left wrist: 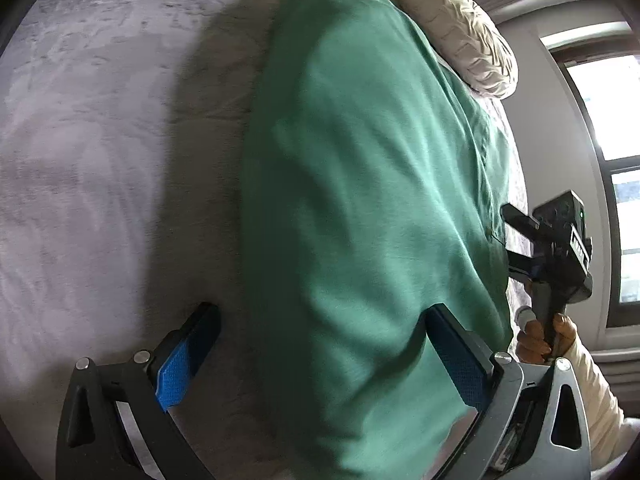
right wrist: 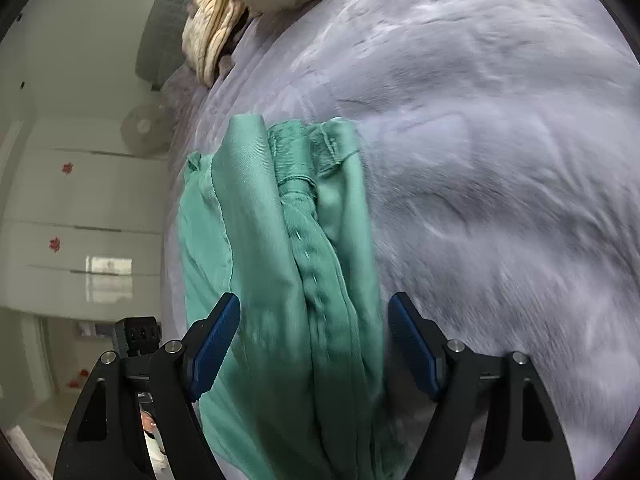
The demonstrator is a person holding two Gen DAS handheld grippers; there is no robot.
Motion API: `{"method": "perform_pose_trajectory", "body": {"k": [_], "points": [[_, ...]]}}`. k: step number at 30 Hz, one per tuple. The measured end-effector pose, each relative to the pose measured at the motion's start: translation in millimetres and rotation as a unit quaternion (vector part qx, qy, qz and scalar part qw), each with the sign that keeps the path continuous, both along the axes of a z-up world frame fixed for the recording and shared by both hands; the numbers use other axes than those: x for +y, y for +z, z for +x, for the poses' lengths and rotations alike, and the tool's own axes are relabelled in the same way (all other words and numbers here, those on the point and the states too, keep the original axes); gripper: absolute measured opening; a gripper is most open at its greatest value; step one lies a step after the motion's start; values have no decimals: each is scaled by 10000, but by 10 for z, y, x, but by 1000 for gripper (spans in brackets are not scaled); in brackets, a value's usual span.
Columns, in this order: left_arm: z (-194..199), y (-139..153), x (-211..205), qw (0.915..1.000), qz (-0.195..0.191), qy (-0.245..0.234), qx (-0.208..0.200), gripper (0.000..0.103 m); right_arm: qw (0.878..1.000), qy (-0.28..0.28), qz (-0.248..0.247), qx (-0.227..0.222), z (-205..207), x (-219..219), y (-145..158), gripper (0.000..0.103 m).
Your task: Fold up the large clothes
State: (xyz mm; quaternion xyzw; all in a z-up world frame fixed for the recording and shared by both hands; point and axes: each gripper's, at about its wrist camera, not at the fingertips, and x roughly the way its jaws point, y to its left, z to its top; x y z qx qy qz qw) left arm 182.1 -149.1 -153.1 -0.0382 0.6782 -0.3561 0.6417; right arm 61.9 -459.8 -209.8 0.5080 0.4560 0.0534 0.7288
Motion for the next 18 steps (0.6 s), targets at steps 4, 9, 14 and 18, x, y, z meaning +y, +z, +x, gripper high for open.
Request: {"method": "perform_pose_trajectory", "body": {"k": [4, 9, 14, 18], "points": [[-52, -60, -134, 9996, 209, -140, -113, 103, 9991, 156, 318, -242, 248, 73, -35, 81], [-116, 56, -194, 9989, 111, -345, -283, 80, 9991, -58, 426, -16, 348, 100, -180, 75], [-132, 335, -30, 9979, -246, -396, -442, 49, 9962, -447, 720, -207, 232, 95, -84, 28], [-137, 603, 164, 9965, -567, -421, -452, 49, 9924, -573, 967, -493, 181, 215, 125, 25]]}}
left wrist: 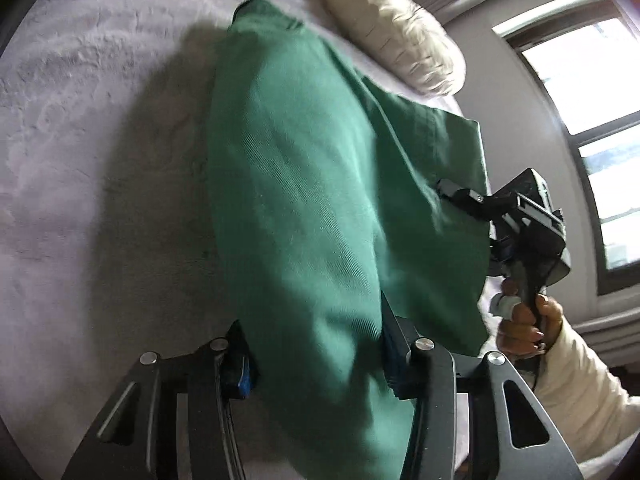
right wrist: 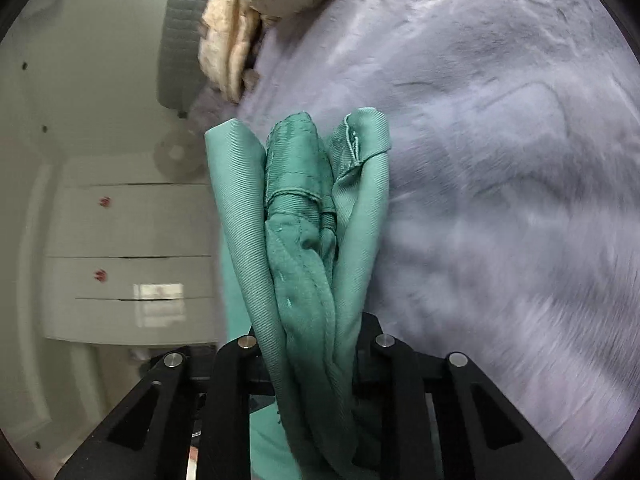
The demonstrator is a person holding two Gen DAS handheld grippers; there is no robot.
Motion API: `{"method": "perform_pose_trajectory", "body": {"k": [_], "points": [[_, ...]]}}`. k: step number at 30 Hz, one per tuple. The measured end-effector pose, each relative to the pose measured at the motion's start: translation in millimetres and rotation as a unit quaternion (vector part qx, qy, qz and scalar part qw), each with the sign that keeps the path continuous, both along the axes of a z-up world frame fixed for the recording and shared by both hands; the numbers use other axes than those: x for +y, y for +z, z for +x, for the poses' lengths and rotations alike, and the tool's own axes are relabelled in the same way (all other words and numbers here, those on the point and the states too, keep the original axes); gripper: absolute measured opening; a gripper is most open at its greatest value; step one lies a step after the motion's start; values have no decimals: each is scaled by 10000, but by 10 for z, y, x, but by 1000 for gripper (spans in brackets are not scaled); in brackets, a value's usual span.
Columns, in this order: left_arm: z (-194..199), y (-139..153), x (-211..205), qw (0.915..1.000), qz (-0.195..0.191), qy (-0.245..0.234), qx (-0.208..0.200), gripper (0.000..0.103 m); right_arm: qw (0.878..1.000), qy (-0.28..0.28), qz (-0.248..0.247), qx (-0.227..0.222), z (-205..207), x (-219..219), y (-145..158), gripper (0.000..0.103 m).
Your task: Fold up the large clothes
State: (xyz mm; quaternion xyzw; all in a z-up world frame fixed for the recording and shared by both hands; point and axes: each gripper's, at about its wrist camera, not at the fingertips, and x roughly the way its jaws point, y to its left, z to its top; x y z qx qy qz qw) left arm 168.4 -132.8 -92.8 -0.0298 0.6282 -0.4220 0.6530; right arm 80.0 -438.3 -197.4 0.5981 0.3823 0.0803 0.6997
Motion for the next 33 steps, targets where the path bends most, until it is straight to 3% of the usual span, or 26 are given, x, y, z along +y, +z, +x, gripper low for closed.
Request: {"method": "perform_pose_trajectory", "body": {"k": [5, 11, 19, 23, 26, 29, 30, 33], "points": [[-24, 345, 404, 9996, -216, -127, -110, 49, 9997, -55, -24, -229, -37, 321, 370, 26], [-65, 496, 884, 9996, -223, -117, -107, 49, 9993, 29, 75, -360, -162, 864, 594, 26], [-525, 468, 1724, 9997, 249, 25, -18, 49, 9972, 169, 652, -332, -369, 1727, 528, 26], [-672, 282, 2033, 9976, 654, 212, -8, 49, 9969, 207, 755, 31, -443, 2065, 257, 26], [-700, 113, 2133, 9943, 1037, 258, -54, 50, 9972, 219, 35, 719, -475, 2120, 93, 28], [-707, 273, 2229, 9956, 882, 281, -179, 50, 9866, 75, -784, 1427, -564, 1988, 146, 42], [-693, 344, 2291, 9956, 847, 279, -278, 50, 9836, 43, -1027, 1485, -594, 1939, 215, 42], [-567, 540, 2377, 9930, 790, 479, -738, 66, 9751, -24, -1782, 1321, -605, 1873, 532, 43]]}}
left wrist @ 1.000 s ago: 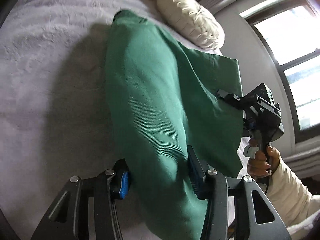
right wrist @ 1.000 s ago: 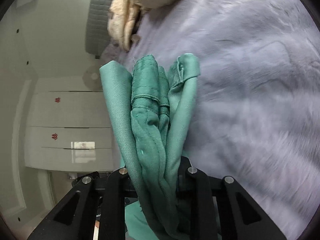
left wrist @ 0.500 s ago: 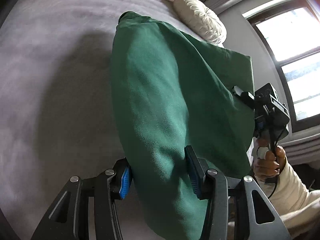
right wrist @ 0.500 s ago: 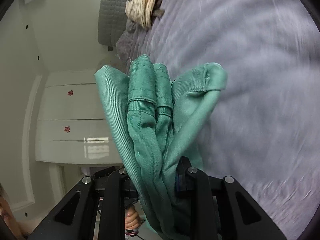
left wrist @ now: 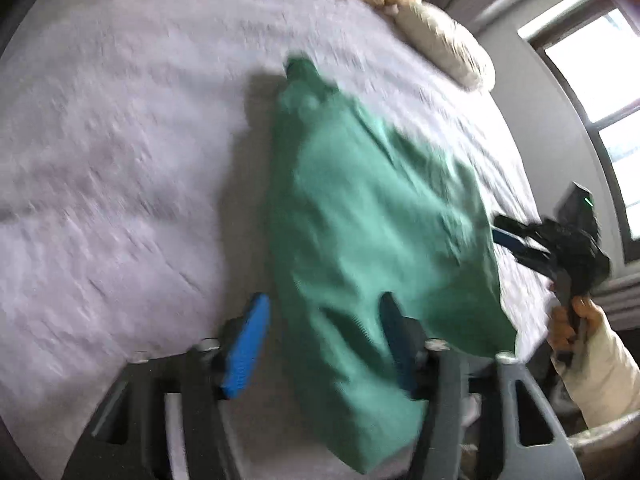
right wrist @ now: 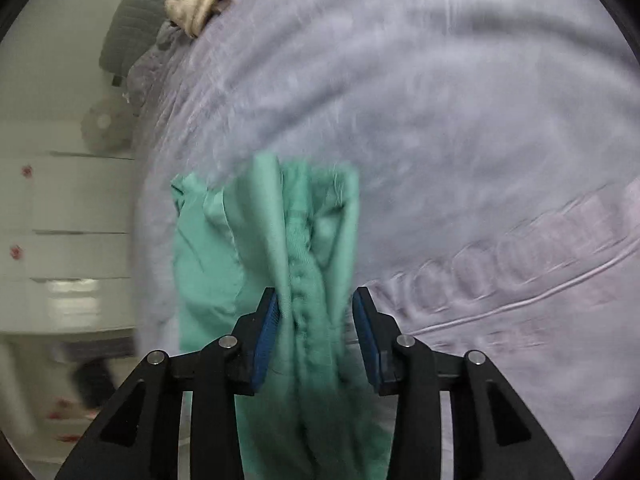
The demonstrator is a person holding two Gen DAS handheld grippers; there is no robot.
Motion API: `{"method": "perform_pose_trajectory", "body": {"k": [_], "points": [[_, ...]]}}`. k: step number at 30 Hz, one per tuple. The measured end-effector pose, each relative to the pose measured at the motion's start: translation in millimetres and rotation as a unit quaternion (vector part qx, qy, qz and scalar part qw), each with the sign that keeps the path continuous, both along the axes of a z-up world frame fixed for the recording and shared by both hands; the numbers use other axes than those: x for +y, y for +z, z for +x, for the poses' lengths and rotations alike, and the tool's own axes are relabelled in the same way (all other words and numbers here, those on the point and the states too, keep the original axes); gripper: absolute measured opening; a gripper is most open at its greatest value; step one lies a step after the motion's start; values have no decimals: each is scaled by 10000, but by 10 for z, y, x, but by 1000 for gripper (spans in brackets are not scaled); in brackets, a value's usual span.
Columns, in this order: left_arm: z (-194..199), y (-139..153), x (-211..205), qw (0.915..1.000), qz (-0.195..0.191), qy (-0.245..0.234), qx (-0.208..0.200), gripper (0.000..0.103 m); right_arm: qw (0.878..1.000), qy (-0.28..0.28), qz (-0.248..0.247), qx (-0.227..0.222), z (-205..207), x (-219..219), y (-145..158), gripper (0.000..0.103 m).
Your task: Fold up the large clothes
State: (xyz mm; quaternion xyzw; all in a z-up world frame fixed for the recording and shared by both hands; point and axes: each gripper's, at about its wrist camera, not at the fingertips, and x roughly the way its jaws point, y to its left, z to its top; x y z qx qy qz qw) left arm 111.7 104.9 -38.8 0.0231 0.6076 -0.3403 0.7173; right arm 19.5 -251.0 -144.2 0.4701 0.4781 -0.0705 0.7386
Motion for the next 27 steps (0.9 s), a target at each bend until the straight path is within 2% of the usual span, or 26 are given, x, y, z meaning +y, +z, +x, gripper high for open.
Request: {"method": "perform_pose_trajectory", "body": {"k": [2, 4, 5, 6, 8, 9, 11, 14, 18, 20, 23, 27], "points": [[171, 13, 2, 9996, 25, 156, -251, 67, 9996, 82, -104, -253, 101, 24, 138, 44], [302, -36, -86, 9990, 0, 267, -351, 67, 9993, 282, -149, -201, 186, 94, 127, 45], [360, -100, -187, 9987, 45, 301, -401, 67, 9985, 468, -228, -151, 284, 146, 114, 38], [372, -146, -279, 9987, 83, 280, -407, 66, 9976, 569, -382, -107, 308, 159, 95, 0], [348, -287, -429, 9987, 226, 184, -409, 67, 9936, 688, -879, 172, 404, 148, 56, 3], [312, -354, -447, 9986, 312, 123, -407, 67, 9936, 678, -848, 298, 369, 98, -59, 3], [204, -506, -521, 9979, 507, -4, -407, 67, 9965, 486, -449, 516, 211, -28, -403, 2], [110, -586, -588, 9964, 677, -68, -505, 67, 9973, 452, -332, 473, 134, -78, -561, 0], [31, -386, -455, 9941, 882, -185, -601, 67, 9981, 389, -183, 444, -53, -126, -399, 2], [-39, -226, -328, 9938, 858, -251, -665, 67, 9980, 398, -217, 434, -233, -134, -214, 9], [-190, -61, -154, 9943, 822, -352, -581, 67, 9977, 566, -274, 248, -445, 21, 88, 9], [-492, -53, 12, 9932, 937, -577, -393, 67, 9969, 752, -212, 101, -747, 286, 372, 9]]}}
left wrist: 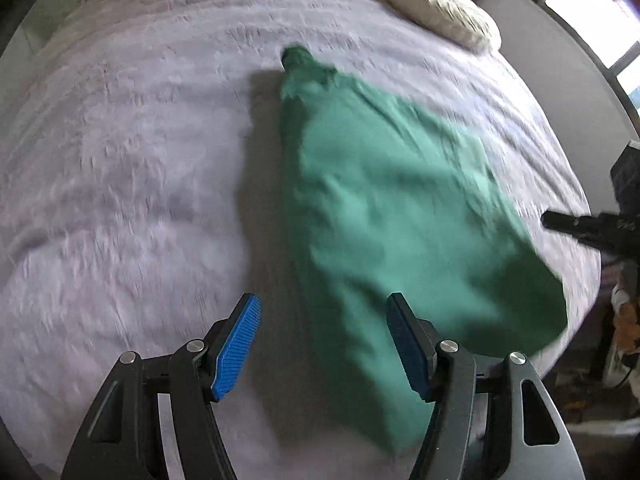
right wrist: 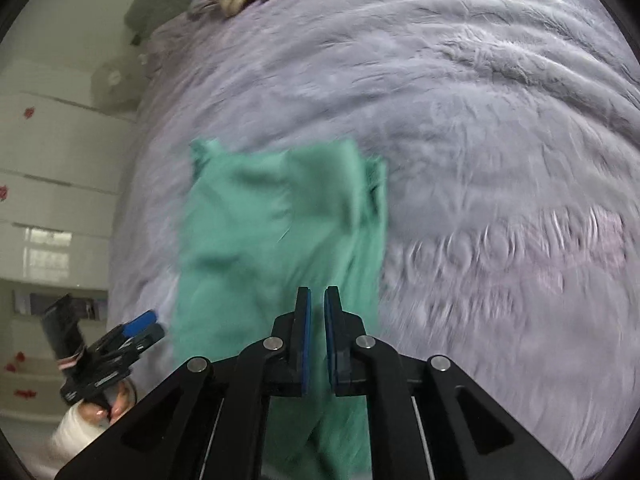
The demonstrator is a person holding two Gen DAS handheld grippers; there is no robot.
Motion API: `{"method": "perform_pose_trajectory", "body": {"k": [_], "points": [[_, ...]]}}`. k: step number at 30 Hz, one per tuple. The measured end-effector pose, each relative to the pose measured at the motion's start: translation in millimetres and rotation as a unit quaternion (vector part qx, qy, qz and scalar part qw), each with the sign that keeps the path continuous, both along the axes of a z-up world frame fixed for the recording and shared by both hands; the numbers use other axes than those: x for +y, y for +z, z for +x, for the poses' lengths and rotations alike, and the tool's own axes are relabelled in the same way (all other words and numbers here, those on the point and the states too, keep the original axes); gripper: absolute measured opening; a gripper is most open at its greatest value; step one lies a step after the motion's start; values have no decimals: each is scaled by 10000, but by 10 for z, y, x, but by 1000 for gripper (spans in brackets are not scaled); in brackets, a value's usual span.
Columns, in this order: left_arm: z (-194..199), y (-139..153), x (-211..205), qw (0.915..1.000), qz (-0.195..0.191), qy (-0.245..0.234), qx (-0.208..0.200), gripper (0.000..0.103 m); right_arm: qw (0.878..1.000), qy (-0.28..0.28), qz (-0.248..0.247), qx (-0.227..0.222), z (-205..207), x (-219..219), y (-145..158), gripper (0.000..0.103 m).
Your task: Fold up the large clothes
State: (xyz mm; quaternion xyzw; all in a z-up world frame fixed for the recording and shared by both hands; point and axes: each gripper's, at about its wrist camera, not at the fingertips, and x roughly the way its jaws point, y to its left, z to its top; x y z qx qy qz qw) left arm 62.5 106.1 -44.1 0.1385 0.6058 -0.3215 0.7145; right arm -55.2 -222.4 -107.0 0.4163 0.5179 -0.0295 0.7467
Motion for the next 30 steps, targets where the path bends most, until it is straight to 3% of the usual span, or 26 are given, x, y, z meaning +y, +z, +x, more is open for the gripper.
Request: {"method": "perform_pose_trajectory", "body": {"k": [4, 7, 12, 15, 18, 24, 30], "points": [[-290, -193, 120, 9993, 244, -134, 238, 67, 9998, 166, -58, -54, -183, 308, 190, 9], [-419, -272, 196, 9991, 367, -86, 185, 79, 9996, 276, 13, -58, -248, 531, 246, 9], [-450, -281, 275, 9990, 335, 75, 270, 79, 9963, 624, -378, 452, -331, 863, 175, 9], [-484, -266, 297, 9991, 343, 99, 246, 79, 9920, 571, -668, 911, -434, 875, 20, 9], [-509, -267, 297, 9990, 364, 136, 232, 79, 9901, 339, -598, 1222, -595, 793, -158, 5], [-526, -279, 246, 9986, 432, 149, 257, 80, 9908, 0, -294, 1322, -750, 704, -405, 1], [-512, -250, 209, 9982, 554, 124, 208, 80, 9895, -76, -339, 1403, -759, 736, -389, 1]]}}
